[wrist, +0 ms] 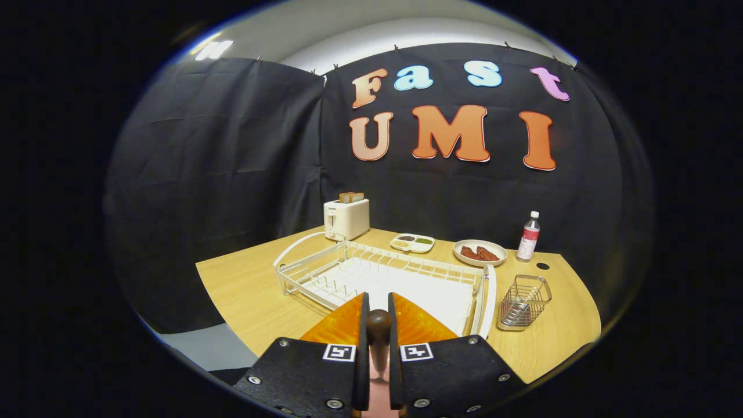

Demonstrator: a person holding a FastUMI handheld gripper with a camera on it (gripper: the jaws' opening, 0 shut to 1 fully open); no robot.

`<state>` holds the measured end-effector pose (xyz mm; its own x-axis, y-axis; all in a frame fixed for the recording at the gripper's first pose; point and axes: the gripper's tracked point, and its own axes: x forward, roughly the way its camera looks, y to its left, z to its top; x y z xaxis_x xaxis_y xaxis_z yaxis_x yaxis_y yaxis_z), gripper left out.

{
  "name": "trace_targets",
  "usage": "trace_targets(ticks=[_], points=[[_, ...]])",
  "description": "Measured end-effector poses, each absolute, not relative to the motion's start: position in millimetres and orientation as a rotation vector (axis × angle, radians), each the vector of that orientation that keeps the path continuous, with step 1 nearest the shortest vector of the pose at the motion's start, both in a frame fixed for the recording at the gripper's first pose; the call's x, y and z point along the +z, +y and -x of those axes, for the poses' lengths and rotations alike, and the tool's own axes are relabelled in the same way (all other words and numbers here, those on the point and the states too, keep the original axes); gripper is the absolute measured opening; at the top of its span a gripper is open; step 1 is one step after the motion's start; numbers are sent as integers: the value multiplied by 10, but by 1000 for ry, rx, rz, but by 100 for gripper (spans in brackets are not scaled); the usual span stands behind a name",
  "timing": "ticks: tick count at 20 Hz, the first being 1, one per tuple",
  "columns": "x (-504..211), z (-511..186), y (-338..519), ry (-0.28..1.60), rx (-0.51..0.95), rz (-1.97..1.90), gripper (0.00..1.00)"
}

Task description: Take the plate from the dish rack, then take the spoon from the basket and place it into the plate.

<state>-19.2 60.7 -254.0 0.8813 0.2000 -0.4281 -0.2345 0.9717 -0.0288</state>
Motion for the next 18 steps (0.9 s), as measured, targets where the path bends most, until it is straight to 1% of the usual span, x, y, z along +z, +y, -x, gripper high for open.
trace_targets(ticks=[3,8,14,18], points=[[-2638,347,463,458,213,72,14],[-2580,523,303,451,184,39,14],[-2693,826,64,495,133,17,15],[-3066,1013,-189,615,60,-61,17]])
